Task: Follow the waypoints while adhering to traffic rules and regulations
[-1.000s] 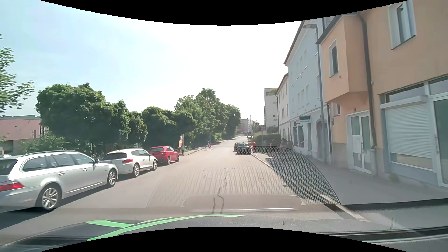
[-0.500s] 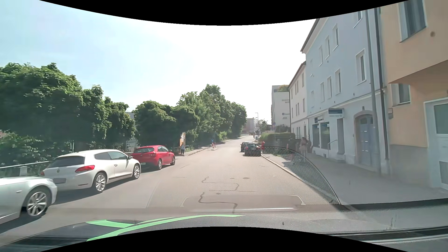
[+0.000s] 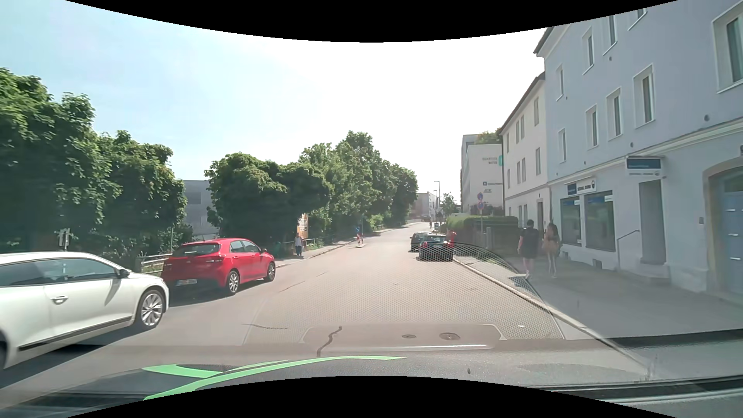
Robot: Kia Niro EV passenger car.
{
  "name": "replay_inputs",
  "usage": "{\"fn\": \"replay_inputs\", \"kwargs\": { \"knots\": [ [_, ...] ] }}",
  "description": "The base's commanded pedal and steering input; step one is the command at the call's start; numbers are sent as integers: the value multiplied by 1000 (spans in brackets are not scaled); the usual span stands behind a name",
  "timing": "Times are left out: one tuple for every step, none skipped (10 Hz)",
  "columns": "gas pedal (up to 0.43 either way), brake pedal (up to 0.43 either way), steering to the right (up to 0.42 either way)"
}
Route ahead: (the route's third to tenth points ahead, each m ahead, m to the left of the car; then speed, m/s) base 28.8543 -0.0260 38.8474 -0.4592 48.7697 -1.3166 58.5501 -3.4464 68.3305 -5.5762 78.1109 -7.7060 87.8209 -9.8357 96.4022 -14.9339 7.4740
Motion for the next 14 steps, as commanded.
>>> {"fn": "replay_inputs", "kwargs": {
  "knots": [
    [28,0,-10],
    [20,0,-9],
    [8,0,-7],
    [8,0,-4],
    [8,0,-3],
    [8,0,0],
    [8,0,4],
    [8,0,6],
    [8,0,9],
    [8,0,10],
    [8,0,13],
    [8,0,17],
    [8,0,20],
    [8,0,20]
  ]
}}
